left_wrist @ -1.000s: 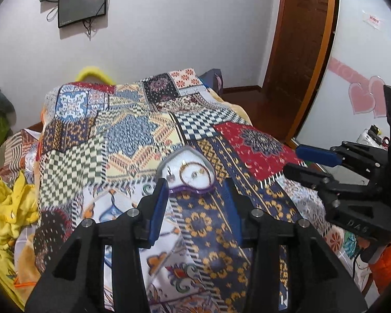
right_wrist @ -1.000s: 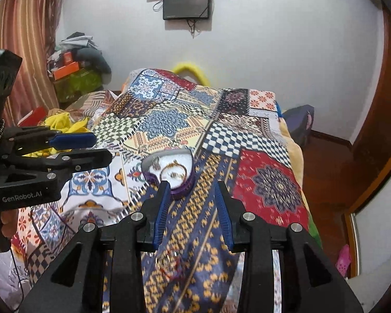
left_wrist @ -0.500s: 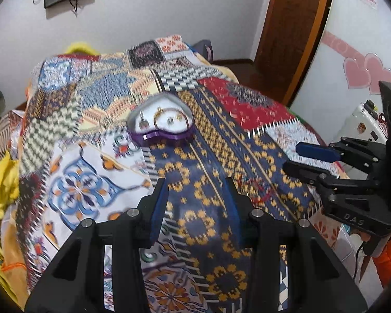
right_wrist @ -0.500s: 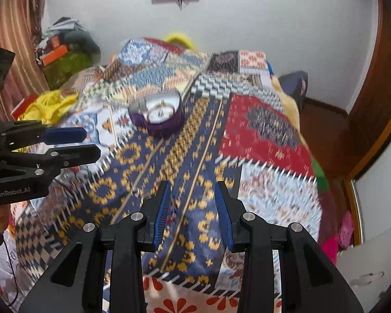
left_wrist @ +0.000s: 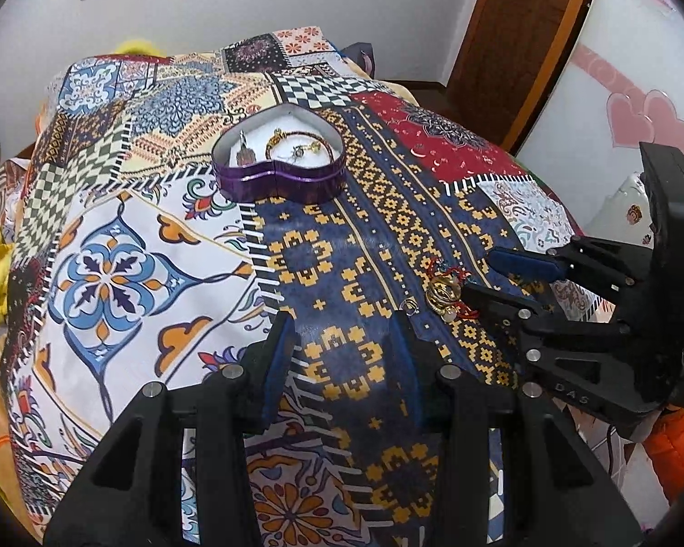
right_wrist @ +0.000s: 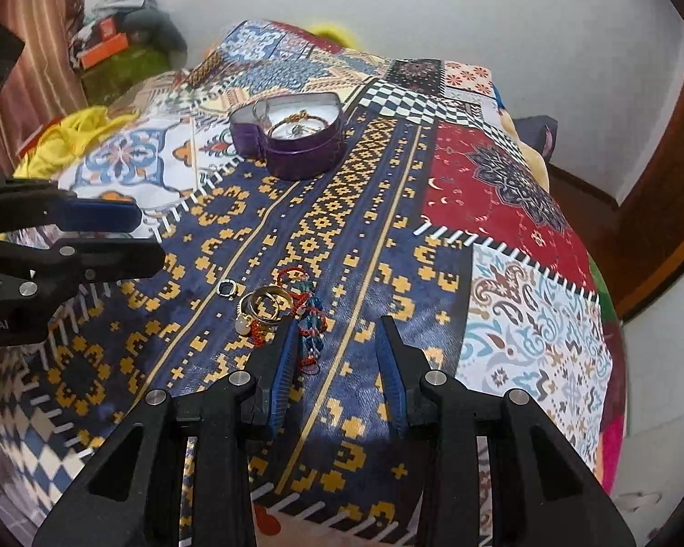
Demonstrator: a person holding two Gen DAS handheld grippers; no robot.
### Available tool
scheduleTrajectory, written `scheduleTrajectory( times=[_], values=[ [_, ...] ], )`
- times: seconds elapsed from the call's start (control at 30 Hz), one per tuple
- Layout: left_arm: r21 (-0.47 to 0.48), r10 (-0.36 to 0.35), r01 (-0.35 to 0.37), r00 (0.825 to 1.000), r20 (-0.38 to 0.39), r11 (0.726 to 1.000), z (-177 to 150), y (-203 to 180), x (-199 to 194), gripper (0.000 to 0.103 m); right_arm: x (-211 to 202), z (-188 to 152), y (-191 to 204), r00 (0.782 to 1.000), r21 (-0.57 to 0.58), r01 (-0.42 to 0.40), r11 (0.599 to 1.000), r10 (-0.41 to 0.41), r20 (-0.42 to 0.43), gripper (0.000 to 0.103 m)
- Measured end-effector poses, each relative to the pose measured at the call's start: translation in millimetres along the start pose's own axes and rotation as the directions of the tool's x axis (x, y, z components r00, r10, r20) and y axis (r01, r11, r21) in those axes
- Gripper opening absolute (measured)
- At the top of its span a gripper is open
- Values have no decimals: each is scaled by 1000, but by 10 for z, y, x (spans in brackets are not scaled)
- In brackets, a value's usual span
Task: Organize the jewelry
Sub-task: 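Move the right tool to the small beaded piece and grasp it, then carry the beaded piece with the right tool over the purple heart tin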
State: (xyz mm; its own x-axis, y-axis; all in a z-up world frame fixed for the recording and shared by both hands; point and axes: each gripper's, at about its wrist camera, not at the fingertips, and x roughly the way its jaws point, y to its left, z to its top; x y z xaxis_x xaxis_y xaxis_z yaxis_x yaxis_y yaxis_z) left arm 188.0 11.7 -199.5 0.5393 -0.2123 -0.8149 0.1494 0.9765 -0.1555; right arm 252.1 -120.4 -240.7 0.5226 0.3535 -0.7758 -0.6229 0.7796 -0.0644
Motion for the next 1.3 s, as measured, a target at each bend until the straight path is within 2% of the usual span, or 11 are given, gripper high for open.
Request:
scheduleTrajectory(
  times=[0.1, 0.17, 0.2, 0.37, 0.67, 1.03, 1.13, 1.2, 1.3],
  values=[
    [-3, -9, 9, 1000, -7, 1000, -9, -13, 26, 42, 42, 29, 19, 1000, -6, -8, 1000, 8, -2, 26],
    [-1, -16, 16, 1000, -12, 1000, -15, -34, 46, 42, 51, 37, 17, 1000, 10, -25, 1000, 25, -1, 11],
    [2, -19, 19, 1000, -15, 1000, -20, -51, 57, 42, 54, 34, 15, 999, 17, -34, 999, 34, -1, 8],
    [22, -31, 32, 999, -32, 999, -37, -127, 109, 42, 31, 64, -9, 999, 75, -47, 996, 46, 8, 7],
    [45, -41, 43, 998, -46, 998, -8, -226, 230, 41, -364, 193, -157, 992, 126, -46, 991, 30, 123, 7],
    [93, -66, 69, 997, -39, 993, 55, -359, 339, 7, -440, 171, -315, 990, 158, -20, 987, -3, 144, 7],
    [83, -76, 79, 996, -38, 993, 79, -352, 348, 5, -424, 161, -321, 990, 163, -19, 986, -4, 141, 7],
    [67, -80, 82, 996, -36, 994, 89, -320, 323, 0, -431, 157, -335, 990, 168, -21, 986, -3, 143, 7],
    [48, -78, 78, 997, -18, 996, 106, -251, 255, 0, -458, 169, -350, 989, 173, -26, 985, -1, 151, 7]
  ],
)
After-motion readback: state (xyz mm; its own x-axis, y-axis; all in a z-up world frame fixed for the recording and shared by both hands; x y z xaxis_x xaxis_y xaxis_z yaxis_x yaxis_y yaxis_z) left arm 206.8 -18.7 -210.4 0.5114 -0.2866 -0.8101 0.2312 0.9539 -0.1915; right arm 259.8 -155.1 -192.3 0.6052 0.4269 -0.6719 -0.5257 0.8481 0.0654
